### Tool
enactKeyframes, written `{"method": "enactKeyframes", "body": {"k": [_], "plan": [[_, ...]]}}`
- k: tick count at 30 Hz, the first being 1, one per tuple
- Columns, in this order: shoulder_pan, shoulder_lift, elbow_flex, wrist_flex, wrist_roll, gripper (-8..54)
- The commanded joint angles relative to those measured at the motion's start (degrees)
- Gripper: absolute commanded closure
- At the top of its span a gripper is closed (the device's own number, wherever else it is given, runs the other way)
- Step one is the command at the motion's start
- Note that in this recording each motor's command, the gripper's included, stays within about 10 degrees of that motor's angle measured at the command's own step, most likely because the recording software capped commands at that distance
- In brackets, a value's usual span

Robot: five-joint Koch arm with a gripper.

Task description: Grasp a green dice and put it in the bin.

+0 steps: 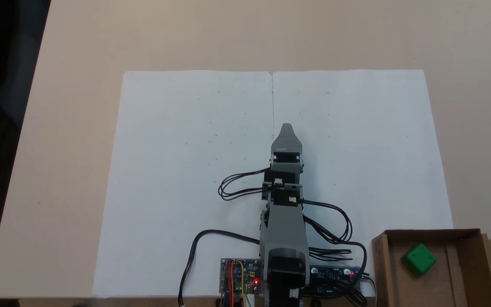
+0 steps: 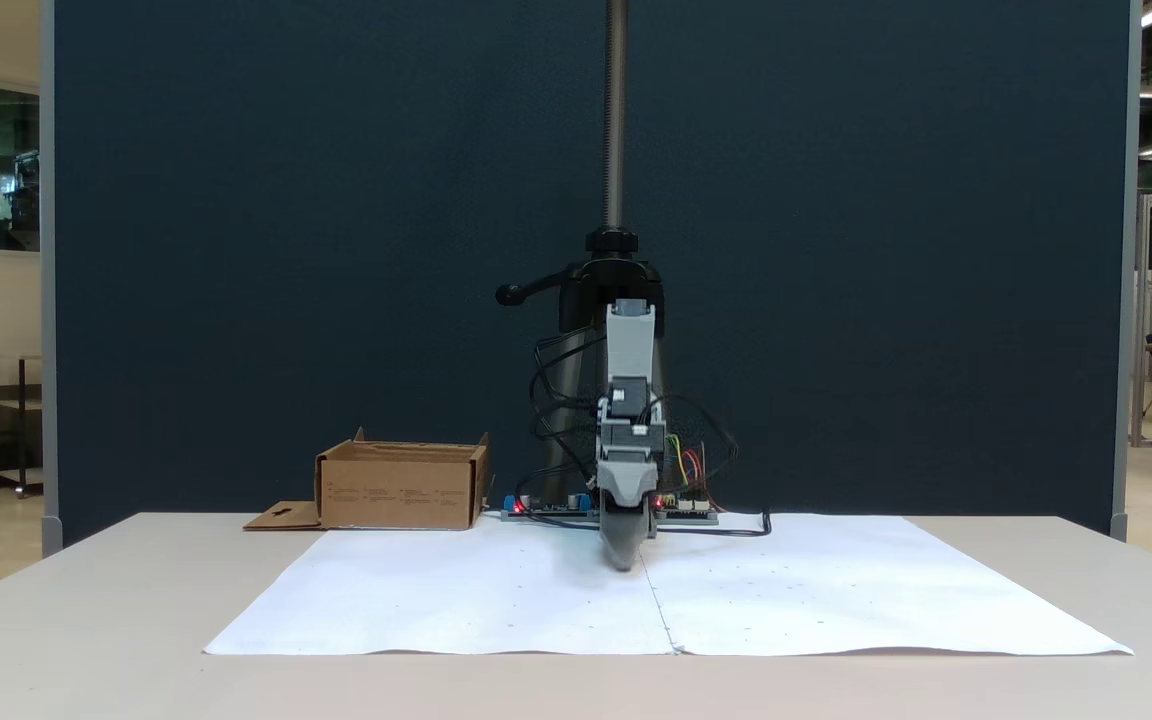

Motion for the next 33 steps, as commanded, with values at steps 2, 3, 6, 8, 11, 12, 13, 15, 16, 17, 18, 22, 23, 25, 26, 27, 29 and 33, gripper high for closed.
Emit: {"method": "enactKeyframes", "body": {"k": [2,3,6,8,11,12,13,15,16,17,18,22,23,25,26,27,29,33], "plan": [[0.3,6.2,2.4,-11.4,0.7,2.5],[0.3,6.4,3.4,-13.3,0.6,2.5],[0.3,6.9,5.7,-18.4,0.4,2.4],[0.1,6.9,6.9,-21.4,0.3,2.3],[0.2,6.9,7.0,-24.9,-0.1,2.0],[0.2,6.9,7.0,-26.0,-0.2,2.0],[0.2,6.9,7.0,-27.0,-0.2,2.0],[0.0,6.9,7.0,-28.7,-0.2,1.9],[-0.4,6.9,7.0,-29.7,-0.3,1.9],[-1.1,6.9,6.9,-30.5,-0.4,2.0],[-2.3,6.9,7.0,-31.5,-1.2,1.9],[-4.9,6.9,7.0,-36.5,-1.5,2.0],[-4.9,6.9,6.9,-37.3,-1.5,2.0],[-4.8,6.9,7.0,-39.4,-1.5,1.9],[-4.8,6.9,7.0,-41.3,-1.5,1.9],[-4.8,6.9,6.9,-42.2,-1.5,1.9],[-4.8,6.9,6.9,-44.1,-1.5,1.9],[-4.8,6.8,6.9,-47.4,-1.5,1.8]]}}
